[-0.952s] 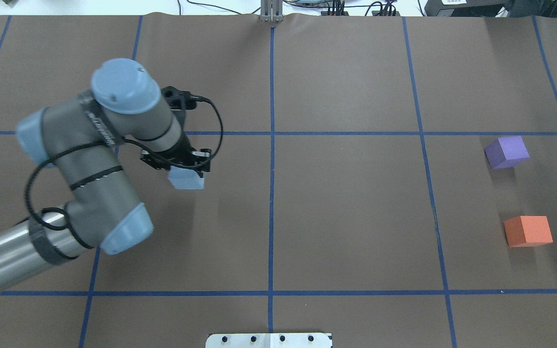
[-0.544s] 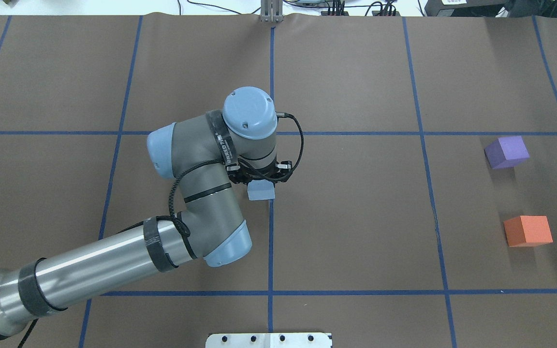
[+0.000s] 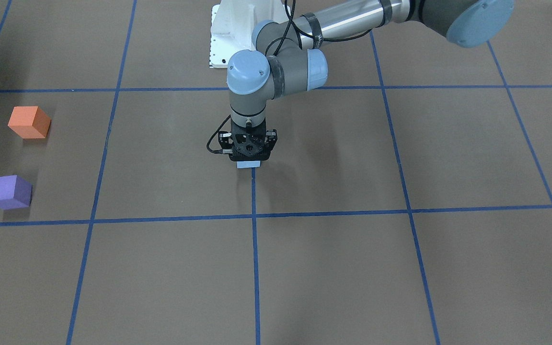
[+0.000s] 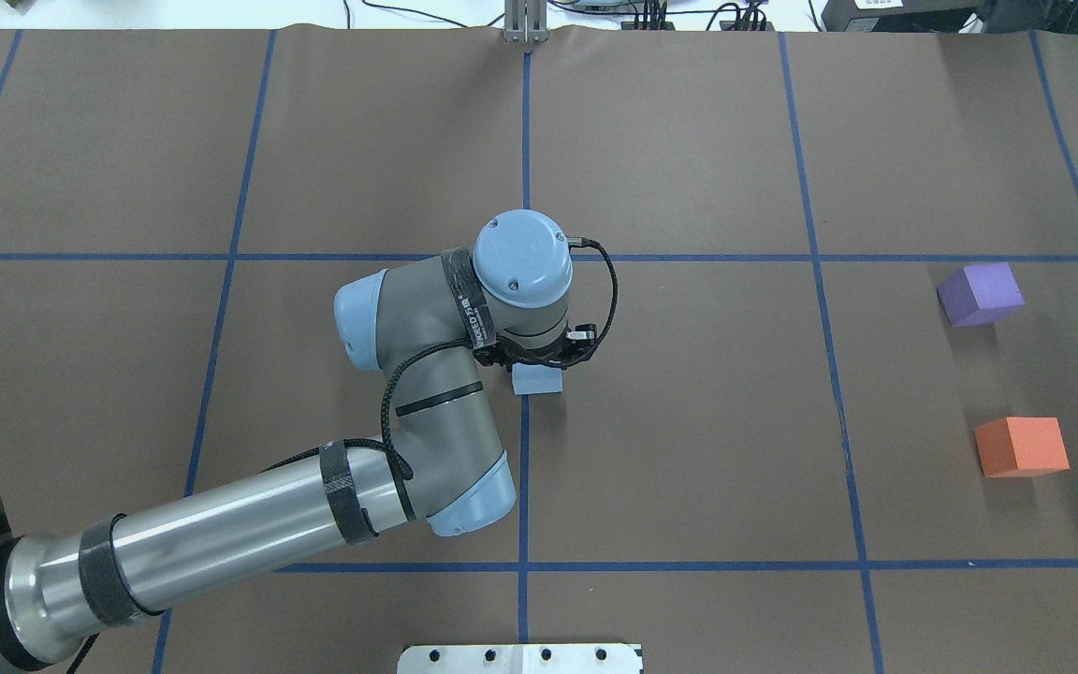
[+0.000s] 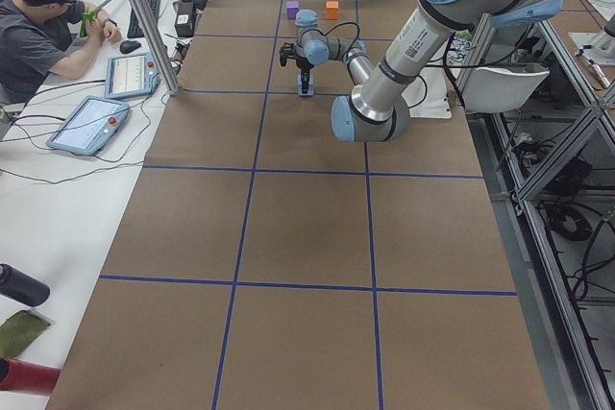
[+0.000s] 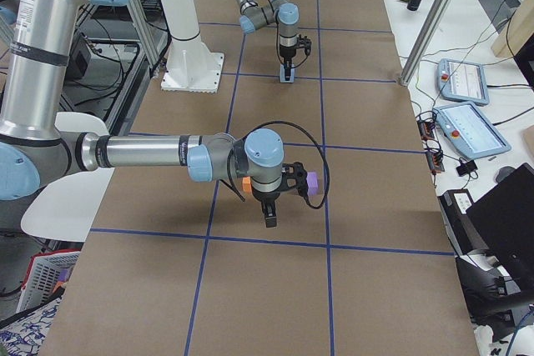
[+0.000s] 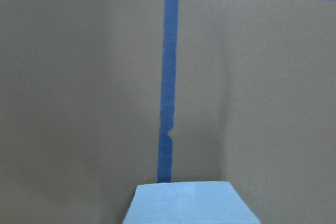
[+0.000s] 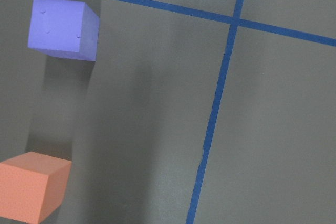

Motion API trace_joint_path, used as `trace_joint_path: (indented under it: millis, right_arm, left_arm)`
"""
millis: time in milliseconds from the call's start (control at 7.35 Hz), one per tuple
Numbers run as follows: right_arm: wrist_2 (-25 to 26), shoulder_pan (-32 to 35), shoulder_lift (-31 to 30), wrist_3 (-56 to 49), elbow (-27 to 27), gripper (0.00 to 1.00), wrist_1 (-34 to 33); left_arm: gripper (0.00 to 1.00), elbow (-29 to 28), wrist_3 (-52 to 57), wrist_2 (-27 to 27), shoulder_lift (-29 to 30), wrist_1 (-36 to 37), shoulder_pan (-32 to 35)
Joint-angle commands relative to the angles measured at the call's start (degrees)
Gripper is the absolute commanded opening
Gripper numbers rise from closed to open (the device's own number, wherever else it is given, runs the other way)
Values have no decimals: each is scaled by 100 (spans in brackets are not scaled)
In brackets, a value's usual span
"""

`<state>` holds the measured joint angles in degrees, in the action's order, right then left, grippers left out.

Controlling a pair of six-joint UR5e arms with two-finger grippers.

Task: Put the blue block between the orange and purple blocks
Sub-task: 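Carry the light-blue cube with the left gripper to the table center, then open the left gripper and withdraw it while the right arm approaches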

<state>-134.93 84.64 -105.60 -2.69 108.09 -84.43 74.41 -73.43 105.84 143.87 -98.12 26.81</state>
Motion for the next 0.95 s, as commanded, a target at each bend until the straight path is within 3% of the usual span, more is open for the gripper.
trace_joint_path:
  millis: [0,136,408,680,816]
  right_arm:
    - [-51,0,-14,23,2,100,493]
    - [-51,0,4,414,54,100,567]
    - [-34,-367,292,1311,300,100,621]
    - [1,-1077,810,2600,537,100,621]
    - [45,-1447,1152,3286,607,100,612]
  left_arm:
    - [99,256,135,23,-8,151,252]
    - [99,728,562,372,-8,710,446]
    - [99,2306,1711,936,-514,2324,1060]
    - [99,3943,3484,1000,-1943,3235,1902]
    - [99,4176,4311,1339,-2551,3246,2490]
